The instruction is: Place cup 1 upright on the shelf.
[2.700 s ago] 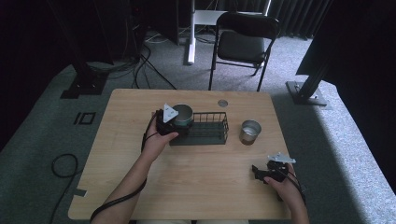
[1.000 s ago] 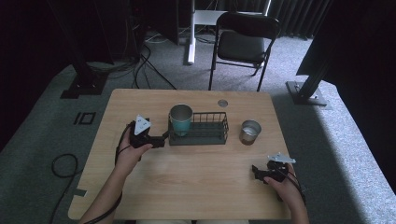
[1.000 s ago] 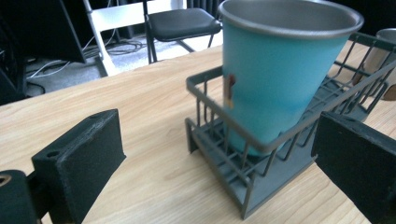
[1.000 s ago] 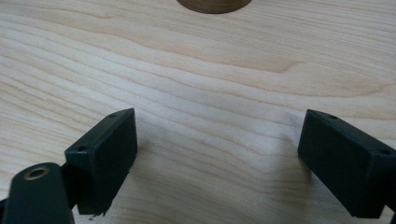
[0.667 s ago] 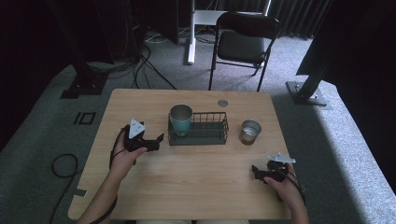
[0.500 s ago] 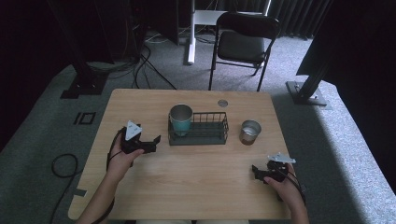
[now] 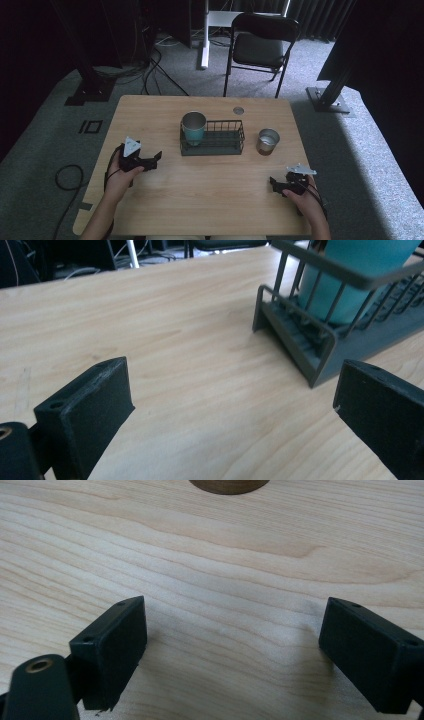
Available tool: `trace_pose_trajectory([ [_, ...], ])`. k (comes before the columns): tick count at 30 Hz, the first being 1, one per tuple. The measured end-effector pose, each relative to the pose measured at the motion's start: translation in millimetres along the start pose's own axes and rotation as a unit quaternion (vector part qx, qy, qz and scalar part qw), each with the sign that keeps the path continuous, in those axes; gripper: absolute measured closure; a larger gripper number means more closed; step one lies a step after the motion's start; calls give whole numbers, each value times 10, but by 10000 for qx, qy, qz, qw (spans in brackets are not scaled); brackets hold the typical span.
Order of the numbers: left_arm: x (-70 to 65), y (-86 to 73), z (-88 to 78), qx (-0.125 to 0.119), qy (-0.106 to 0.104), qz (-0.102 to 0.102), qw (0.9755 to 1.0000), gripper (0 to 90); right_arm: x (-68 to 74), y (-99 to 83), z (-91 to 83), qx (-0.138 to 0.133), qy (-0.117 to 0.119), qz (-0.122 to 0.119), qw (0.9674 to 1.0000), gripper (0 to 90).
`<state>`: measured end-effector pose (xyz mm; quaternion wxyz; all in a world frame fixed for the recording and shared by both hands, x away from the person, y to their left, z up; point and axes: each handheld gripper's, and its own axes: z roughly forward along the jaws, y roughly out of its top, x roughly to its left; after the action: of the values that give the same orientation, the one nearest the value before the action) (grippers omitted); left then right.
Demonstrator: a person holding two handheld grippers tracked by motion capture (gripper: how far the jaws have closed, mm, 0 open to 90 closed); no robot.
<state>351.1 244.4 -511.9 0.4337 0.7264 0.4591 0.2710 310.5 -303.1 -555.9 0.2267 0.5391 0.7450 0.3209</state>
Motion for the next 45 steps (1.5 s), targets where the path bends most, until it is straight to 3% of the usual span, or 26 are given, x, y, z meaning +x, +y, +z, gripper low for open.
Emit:
trace_pose_trajectory([
  [9, 96, -213, -112, 278, 188, -192, 9993, 30, -2, -1, 0, 0, -1, -12, 10000, 116],
  [19, 198, -429, -196, 586, 317, -445, 9968, 30, -1, -1, 1, -4, 0, -10, 10000, 116],
  [30, 250, -578, -295, 780, 376, -538, 9948, 30, -1, -1, 1, -6, 0, -8, 10000, 116],
  [38, 275, -617, -371, 1075, 535, -544, 9913, 30, -1, -1, 1, -6, 0, -8, 10000, 116],
  [45, 324, -653, -435, 1354, 822, -749, 9845, 30, -1, -1, 1, -8, -1, -10, 10000, 116],
])
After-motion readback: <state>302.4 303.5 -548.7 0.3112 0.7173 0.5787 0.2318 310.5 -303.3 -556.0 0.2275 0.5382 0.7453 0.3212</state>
